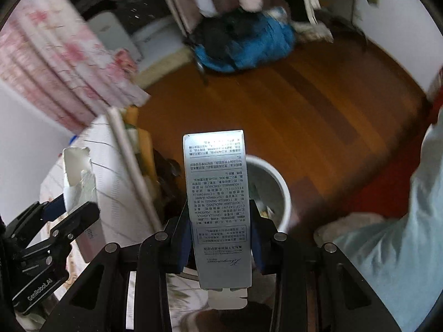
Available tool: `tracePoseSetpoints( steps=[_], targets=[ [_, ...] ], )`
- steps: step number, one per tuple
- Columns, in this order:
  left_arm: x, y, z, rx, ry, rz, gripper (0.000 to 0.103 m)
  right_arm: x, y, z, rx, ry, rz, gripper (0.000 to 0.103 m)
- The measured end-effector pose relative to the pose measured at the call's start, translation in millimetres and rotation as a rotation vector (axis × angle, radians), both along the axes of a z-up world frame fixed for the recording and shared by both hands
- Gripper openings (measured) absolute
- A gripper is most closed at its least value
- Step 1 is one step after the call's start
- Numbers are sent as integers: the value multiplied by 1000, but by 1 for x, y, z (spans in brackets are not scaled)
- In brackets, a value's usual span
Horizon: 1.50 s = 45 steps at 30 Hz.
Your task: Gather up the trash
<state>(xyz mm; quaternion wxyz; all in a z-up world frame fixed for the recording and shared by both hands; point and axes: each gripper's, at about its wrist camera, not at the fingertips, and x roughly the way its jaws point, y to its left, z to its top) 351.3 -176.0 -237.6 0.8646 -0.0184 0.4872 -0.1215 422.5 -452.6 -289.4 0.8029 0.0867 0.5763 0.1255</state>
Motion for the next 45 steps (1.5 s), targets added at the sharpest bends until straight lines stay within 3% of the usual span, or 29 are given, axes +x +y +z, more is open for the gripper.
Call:
tracePoseSetpoints(
  steps=[6, 12, 15, 16, 17, 19, 20, 21, 23, 24, 26, 36, 45],
  targets=[
    [56, -36, -82, -75, 217, 38, 45, 32, -35, -91, 33, 155, -60, 37],
    [92, -47, -136, -115, 380, 85, 48, 64, -39, -161, 31, 243, -54, 37],
    [103, -42, -150, -103, 408, 116, 49, 72, -32, -188, 26, 298, -18, 38],
    [103, -43, -152, -86, 407, 117, 52, 75, -30, -194, 18, 314, -12, 38],
    [102, -44, -156, -76, 408, 119, 63, 78, -27, -202, 12, 331, -11, 39],
    [100, -42, -159, -53, 407, 136, 84, 81, -24, -212, 6, 348, -5, 56],
    [102, -45, -161, -36, 407, 143, 90, 83, -23, -215, 2, 348, -8, 76],
    [101, -42, -161, -19, 406, 151, 90, 84, -22, -215, 1, 345, -9, 84],
    [94, -39, -159, 26, 398, 173, 92, 81, -22, -214, -16, 336, -11, 88],
    [91, -36, -157, 41, 392, 185, 94, 79, -22, -213, -29, 335, -14, 96],
    [83, -32, -152, 69, 372, 204, 96, 72, -22, -207, -59, 328, -21, 103],
    [42, -30, -102, 136, 285, 224, 96, 23, -34, -148, -88, 289, -59, 103],
    [-5, -31, -32, 108, 195, 214, 96, -33, -46, -51, -33, 170, -41, 103]
  ],
)
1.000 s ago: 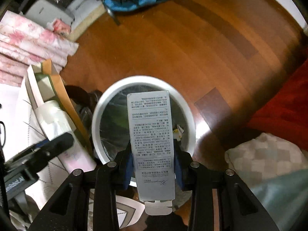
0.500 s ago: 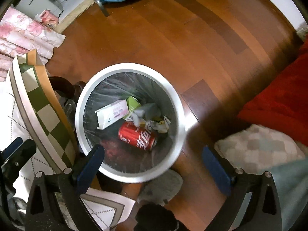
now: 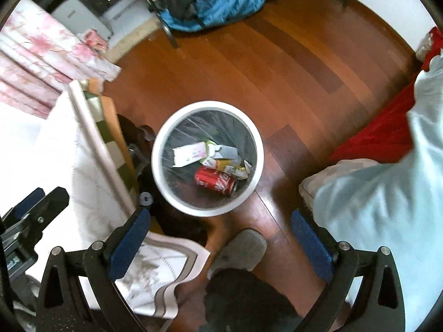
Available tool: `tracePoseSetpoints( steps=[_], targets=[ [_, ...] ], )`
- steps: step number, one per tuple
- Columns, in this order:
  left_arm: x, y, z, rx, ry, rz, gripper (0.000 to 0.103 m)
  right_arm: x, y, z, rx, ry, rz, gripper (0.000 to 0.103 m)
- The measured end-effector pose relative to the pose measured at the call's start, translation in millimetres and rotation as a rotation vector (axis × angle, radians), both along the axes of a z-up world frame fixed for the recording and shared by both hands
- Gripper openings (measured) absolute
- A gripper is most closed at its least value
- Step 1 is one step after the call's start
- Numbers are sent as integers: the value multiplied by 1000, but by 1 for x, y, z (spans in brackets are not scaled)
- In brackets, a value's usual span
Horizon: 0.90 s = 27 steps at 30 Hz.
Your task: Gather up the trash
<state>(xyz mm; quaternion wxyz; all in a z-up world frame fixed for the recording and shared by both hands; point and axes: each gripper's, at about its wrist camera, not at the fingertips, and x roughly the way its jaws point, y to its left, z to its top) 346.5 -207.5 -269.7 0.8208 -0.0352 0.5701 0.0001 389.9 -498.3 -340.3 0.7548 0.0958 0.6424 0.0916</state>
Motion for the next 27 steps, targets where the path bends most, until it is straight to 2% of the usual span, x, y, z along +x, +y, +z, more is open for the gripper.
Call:
tracePoseSetpoints(
  steps=[6, 17, 27],
  targets=[
    [-42, 3, 53, -16, -77, -28, 96, -44, -10, 78, 47, -117, 10, 103],
    [-121, 15, 143, -103, -211, -58, 96, -119, -17, 189, 128, -265, 57, 103],
    [-170, 27, 194, -151, -281, -72, 96, -174, -24, 253, 201, -341, 100, 103]
  ],
)
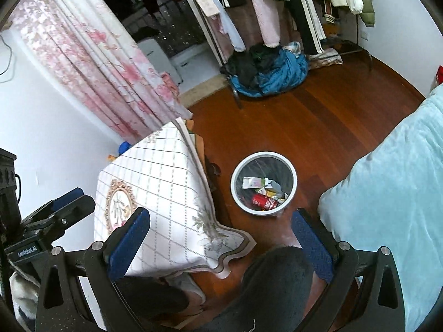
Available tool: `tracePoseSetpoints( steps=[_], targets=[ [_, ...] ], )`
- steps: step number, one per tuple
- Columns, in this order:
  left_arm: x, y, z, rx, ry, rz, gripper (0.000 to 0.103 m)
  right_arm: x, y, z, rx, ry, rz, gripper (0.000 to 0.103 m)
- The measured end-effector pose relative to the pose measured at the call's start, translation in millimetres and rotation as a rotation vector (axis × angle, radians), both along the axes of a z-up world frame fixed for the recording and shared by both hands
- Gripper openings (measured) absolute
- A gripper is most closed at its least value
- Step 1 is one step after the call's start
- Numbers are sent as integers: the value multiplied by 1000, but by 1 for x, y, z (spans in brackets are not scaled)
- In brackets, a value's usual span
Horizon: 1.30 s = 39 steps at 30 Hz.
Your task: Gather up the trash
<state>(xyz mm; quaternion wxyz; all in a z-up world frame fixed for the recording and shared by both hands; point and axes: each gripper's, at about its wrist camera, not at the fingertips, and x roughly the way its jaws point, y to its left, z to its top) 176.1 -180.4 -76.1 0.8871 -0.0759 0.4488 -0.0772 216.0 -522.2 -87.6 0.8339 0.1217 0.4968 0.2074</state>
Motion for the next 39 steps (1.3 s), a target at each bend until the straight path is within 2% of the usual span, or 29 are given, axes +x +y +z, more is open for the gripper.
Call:
tracePoseSetpoints(
  steps=[8, 21, 36, 39],
  targets=[
    [-18, 5, 18, -37, -30, -3, 96, -18, 1, 21, 20, -16, 20, 103],
    [-16, 10, 25, -53, -29, 7, 96, -4, 11, 37, -1, -27, 43, 103],
    [-13, 10, 22, -53, -9, 13, 97, 4, 13, 37, -14, -16, 45, 103],
    [-13, 10, 21, -54, -9, 13, 103, 5, 14, 37, -19, -13, 49, 103]
  ],
)
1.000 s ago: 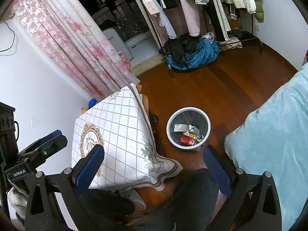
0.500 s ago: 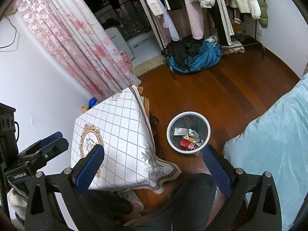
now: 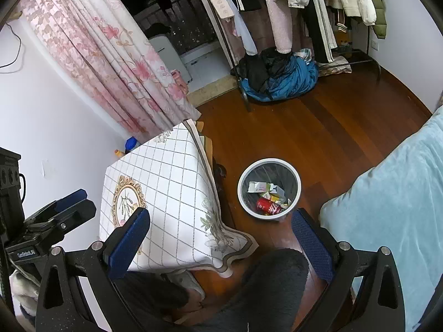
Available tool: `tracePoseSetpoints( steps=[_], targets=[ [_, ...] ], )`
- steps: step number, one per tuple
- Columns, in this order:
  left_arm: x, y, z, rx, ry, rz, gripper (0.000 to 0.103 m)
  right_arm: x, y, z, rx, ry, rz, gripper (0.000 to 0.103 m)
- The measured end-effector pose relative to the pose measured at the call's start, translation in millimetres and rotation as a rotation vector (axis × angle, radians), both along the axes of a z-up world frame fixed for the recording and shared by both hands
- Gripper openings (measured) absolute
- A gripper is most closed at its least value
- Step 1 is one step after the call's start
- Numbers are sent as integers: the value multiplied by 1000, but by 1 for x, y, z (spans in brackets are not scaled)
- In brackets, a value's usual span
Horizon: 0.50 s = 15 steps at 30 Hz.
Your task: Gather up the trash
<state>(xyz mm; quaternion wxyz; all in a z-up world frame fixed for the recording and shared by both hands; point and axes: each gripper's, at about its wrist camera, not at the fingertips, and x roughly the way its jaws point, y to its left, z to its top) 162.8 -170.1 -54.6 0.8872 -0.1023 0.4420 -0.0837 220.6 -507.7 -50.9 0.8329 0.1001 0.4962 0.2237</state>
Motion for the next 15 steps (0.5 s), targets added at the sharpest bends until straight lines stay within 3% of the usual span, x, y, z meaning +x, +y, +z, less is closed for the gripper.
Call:
tracePoseSetpoints(
  steps=[15],
  targets=[
    [3, -2, -5, -4, 15, -2, 103, 0, 5, -2, -6, 6, 20, 103]
  ],
)
